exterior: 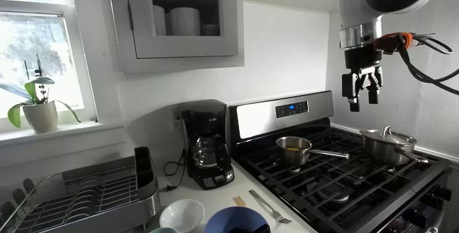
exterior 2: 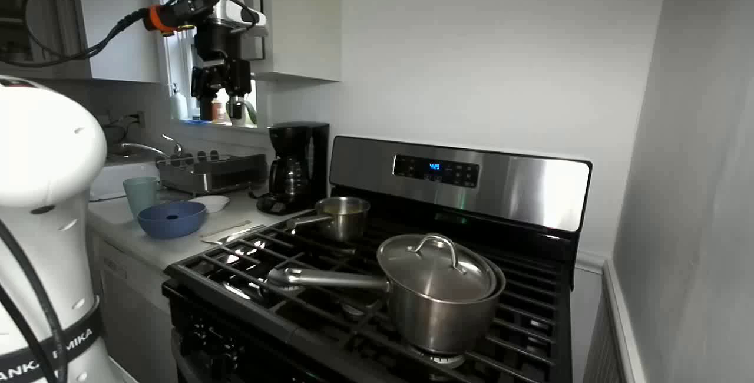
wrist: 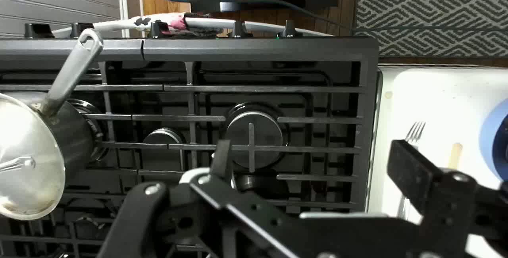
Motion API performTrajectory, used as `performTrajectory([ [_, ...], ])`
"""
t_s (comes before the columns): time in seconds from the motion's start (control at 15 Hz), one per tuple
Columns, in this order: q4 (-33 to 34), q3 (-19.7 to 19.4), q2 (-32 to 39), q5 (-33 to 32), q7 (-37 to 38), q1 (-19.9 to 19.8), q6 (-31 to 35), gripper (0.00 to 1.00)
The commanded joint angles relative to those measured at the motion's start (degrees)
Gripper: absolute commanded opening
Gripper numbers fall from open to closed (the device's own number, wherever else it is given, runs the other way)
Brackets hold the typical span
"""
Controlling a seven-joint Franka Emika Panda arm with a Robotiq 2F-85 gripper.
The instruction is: Pour the liquid from the grey cup into the small pot on the left back of the stove
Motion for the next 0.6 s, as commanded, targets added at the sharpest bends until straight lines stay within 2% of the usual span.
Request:
performTrajectory([
  [0.0,0.1,-0.3,0.08,-0.19,0.17,0.36,-0.1,1.0],
  [0.33,0.1,-0.3,0.08,-0.19,0.17,0.36,-0.1,1.0],
  [0.4,0.84,-1.0,0.5,2.21,5.18,-1.58,-2.41,1.0],
  [0.47,1.22,0.78,0.58,0.45,8.64,-2.47,-0.6,1.0],
  [0.53,3.68,2.06,3.76,2.72,9.19,-0.65,-1.9,1.0],
])
